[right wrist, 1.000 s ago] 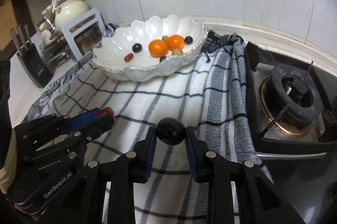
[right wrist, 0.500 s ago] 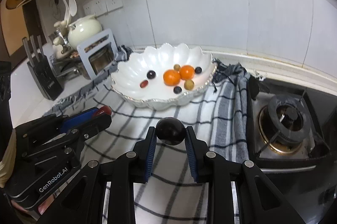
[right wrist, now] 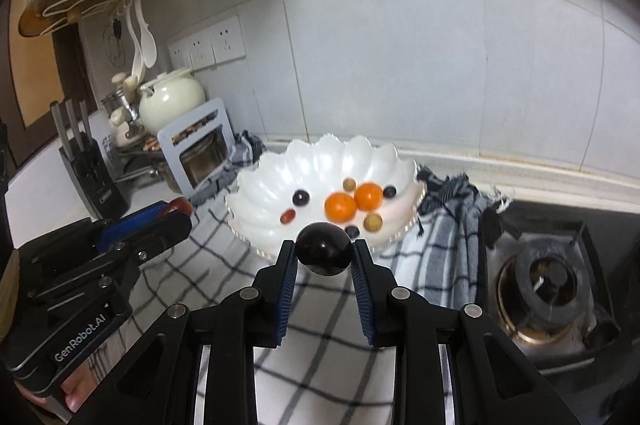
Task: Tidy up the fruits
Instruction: 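Carry the date with the left tool while the right tool carries the plum over the bowl, then open the left tool over the bowl while the right tool releases the plum into it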
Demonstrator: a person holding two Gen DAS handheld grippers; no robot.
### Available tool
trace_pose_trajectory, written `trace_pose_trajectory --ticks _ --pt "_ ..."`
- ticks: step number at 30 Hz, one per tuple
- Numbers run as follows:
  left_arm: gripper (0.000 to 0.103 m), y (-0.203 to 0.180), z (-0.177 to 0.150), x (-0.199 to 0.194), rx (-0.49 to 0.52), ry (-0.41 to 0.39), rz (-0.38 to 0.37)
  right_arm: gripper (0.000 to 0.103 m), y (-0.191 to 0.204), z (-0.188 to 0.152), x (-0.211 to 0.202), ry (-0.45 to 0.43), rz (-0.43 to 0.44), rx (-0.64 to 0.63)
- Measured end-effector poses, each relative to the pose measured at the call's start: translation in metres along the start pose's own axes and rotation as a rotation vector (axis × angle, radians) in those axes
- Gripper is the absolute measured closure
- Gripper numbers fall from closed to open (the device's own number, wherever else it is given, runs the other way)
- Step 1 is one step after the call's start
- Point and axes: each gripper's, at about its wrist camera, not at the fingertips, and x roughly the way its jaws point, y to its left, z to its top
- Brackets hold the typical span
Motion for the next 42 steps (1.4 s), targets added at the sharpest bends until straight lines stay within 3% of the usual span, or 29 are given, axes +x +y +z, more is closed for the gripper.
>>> trace_pose_trajectory --ticks 10,18,31,37,39,40,42 --pt "0.085 0.018 0.027 0.025 0.004 -0.009 0.029 0.074 0.0 0.033 0.026 -0.036 0.004 -0.008" --pt "0.085 0.038 0.044 0.066 0.008 0.034 0.048 0.074 -0.001 0.059 0.064 -0.001 -0.008 -0.009" --pt "0.085 0.062 0.055 0.135 0.016 0.177 0.053 0.073 -0.008 0.082 0.131 0.106 -0.042 0.003" --pt "0.083 0.068 0.056 0.161 0.023 0.255 0.01 0.072 -0.014 0.084 0.153 0.16 -0.055 0.022" --pt "0.072 0.069 0.055 0.166 0.023 0.276 -0.008 0.063 -0.016 0.084 0.158 0.177 -0.07 0.023" --pt "0.069 0.07 0.054 0.166 0.021 0.278 -0.012 0.053 -0.017 0.084 0.159 0.179 -0.08 0.024" --pt "0.064 0.071 0.054 0.166 0.031 0.273 -0.007 0.05 -0.017 0.084 0.159 0.177 -0.105 0.026"
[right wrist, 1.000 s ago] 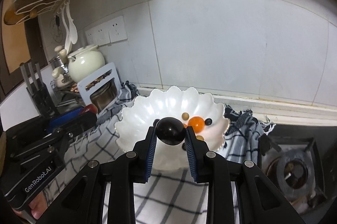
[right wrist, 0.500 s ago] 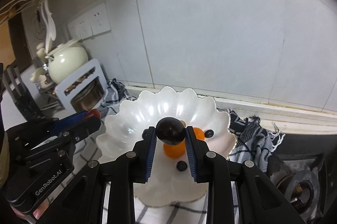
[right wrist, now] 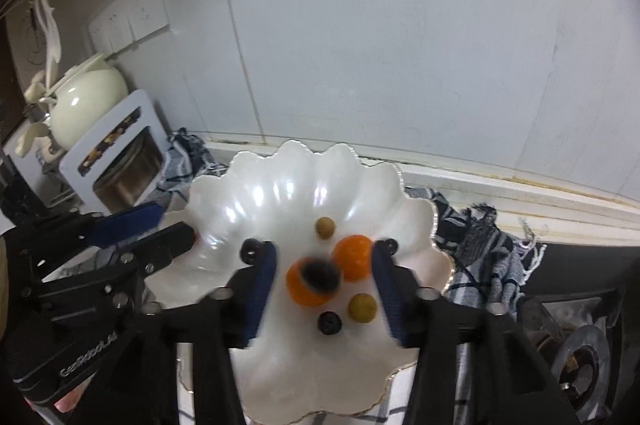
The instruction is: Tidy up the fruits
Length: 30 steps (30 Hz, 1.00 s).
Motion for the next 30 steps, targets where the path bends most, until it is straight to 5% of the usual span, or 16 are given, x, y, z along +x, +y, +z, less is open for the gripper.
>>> trace_pose_trajectory --ticks 11,20,30 --pt "0.026 -0.002 -0.009 -0.042 0.009 -0.071 0.081 0.041 0.001 -0.015 -0.034 -0.037 -0.068 0.001" --pt "0.012 -0.019 -0.027 -0.104 -0.01 -0.173 0.152 0.026 0.005 -0.037 -0.1 -0.153 -0.107 0.018" --pt "0.0 -0.048 -0.063 -0.181 -0.029 -0.286 0.194 0.024 0.008 -0.074 -0.184 -0.268 -0.146 -0.002"
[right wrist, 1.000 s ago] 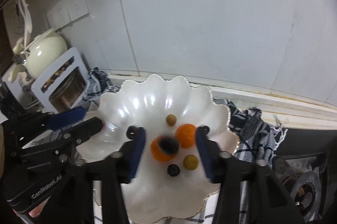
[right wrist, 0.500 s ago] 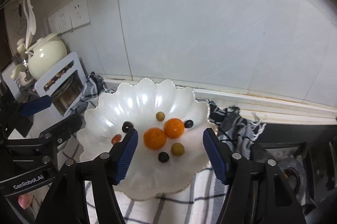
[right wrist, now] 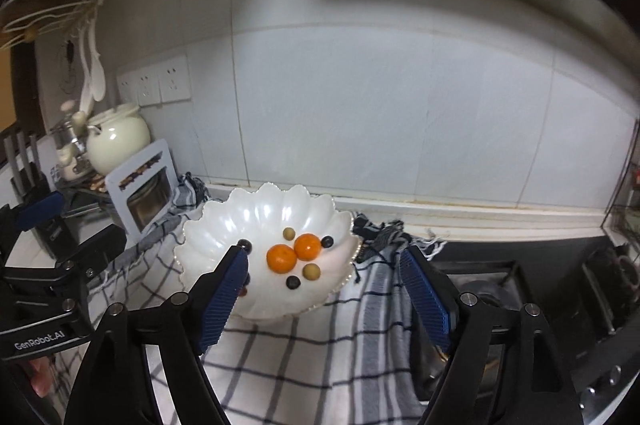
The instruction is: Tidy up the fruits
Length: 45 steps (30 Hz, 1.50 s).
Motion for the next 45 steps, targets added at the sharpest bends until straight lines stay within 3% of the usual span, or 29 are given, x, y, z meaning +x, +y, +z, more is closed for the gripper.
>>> trace_pose_trajectory --ticks 12,24,45 --pt "0.0 -0.007 -0.034 -0.096 -0.031 -0.054 -0.009 0.024 -0.004 -0.036 -0.105 -0.11 0.007 -0.009" --pt "0.0 -0.025 -0.075 -0.177 -0.021 -0.077 -0.003 0.024 -0.007 -0.082 -0.183 -0.12 0.031 0.011" --pt "0.0 -0.035 -0.11 -0.245 -0.021 -0.096 0.009 0.024 -0.011 -0.122 -0.241 -0.104 0.057 -0.012"
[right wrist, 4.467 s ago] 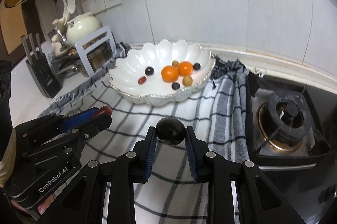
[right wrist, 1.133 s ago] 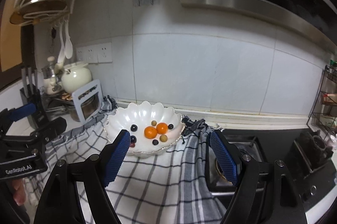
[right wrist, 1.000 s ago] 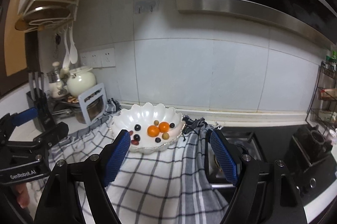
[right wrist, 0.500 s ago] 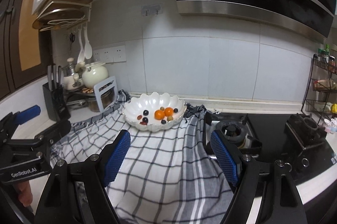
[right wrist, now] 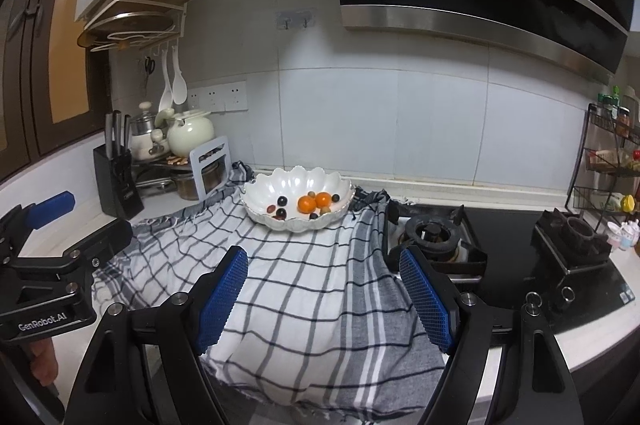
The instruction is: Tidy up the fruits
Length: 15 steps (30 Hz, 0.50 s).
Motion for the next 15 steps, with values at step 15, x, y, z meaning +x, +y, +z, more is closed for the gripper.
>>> trace_pose_trajectory --ticks 15 --pt "0.0 -0.002 -0.003 -0.013 0.01 -0.014 -0.006 0.024 -0.001 -0.005 -0.015 -0.009 0.013 0.006"
